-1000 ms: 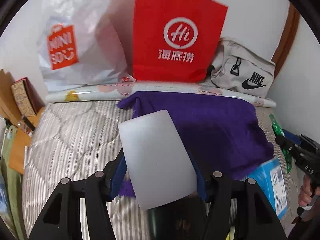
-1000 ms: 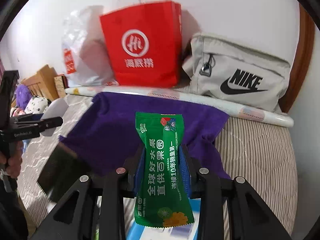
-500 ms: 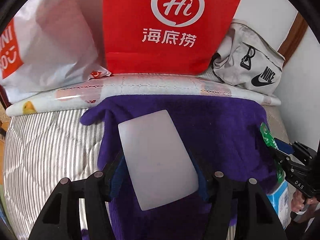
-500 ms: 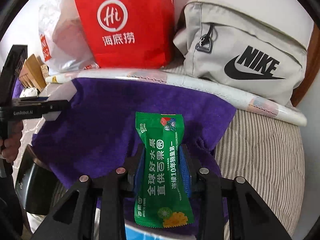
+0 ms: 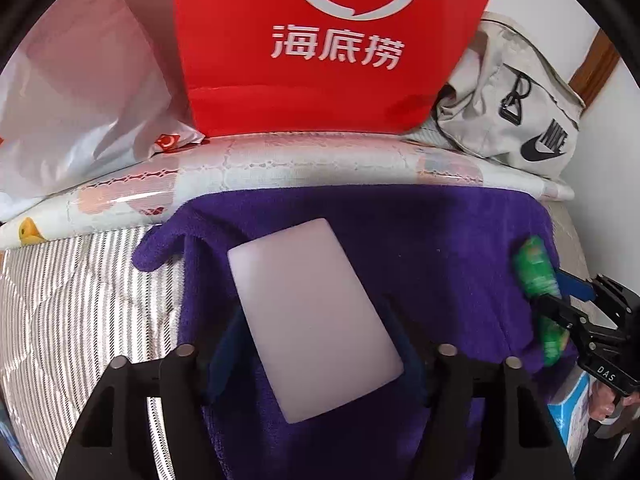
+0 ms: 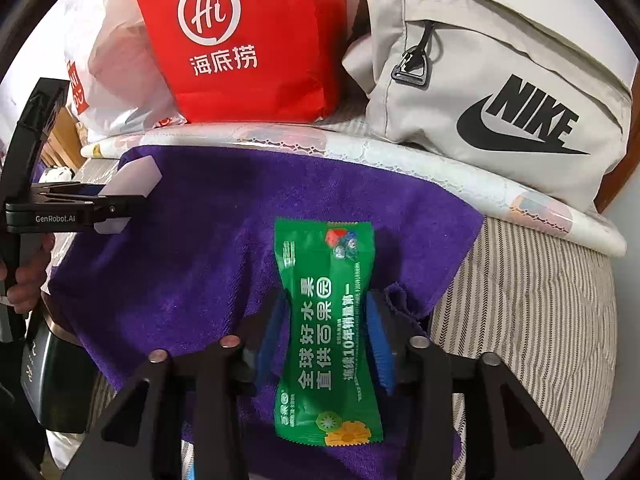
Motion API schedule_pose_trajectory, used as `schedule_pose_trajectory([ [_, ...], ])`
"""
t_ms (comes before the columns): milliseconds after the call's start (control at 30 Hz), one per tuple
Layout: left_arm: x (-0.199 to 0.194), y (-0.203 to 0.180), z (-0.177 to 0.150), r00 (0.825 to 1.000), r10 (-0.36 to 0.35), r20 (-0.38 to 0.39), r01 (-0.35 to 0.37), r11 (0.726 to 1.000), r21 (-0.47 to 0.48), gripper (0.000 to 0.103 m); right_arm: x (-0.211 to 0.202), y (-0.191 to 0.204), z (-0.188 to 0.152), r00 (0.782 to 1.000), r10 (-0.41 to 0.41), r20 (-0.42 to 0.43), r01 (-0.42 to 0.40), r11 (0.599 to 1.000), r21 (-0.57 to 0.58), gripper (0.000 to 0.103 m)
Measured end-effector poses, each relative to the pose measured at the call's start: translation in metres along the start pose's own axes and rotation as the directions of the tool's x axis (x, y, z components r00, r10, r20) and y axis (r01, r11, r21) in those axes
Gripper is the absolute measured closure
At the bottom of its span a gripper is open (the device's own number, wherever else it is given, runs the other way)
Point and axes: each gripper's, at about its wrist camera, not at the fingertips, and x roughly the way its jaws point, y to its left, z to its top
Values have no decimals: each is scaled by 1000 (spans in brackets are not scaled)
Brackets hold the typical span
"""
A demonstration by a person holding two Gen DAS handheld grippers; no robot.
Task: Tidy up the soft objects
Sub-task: 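Carry the sponge and packet onto the purple towel and open both tools, then move both open tools back toward the pile of items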
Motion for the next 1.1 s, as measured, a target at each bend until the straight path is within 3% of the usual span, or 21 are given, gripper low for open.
schedule_pose_trajectory([
  [100, 2, -2, 1, 1000, 28, -10, -28, 1000, 1, 25, 1, 1, 1, 1000, 9, -1, -9, 1000, -3, 35],
  [300, -8, 1, -4, 999, 51, -8, -51, 999, -7, 25, -7, 4, -1, 1000, -11, 4, 11, 1000, -13, 32],
  [500, -43, 0, -23, 994, 92, 55, -92, 996, 1, 25, -36, 15, -6, 995, -93, 45, 94, 995, -25, 23],
  [633, -79, -1, -41, 991, 73, 111, -73, 997, -1, 25, -61, 23, -11, 984, -171, 57, 172, 985, -25, 20],
  [800, -121, 1, -69, 983, 63, 171, -50, 996, -78, 25, -105, 31, -32, 989, -67, 131, 70, 997, -20, 20],
  [900, -145, 1, -95, 979, 32, 203, -10, 994, -105, 25, -131, 41, -51, 983, -56, 175, 59, 998, -11, 20],
  [1033, -164, -10, -134, 975, 94, 202, -83, 995, -62, 25, -150, 50, -77, 986, -57, 158, 55, 998, 19, 20],
  [1100, -168, -18, -153, 979, 79, 190, -73, 997, -36, 25, -162, 53, -94, 981, -48, 186, 41, 998, 43, 20],
])
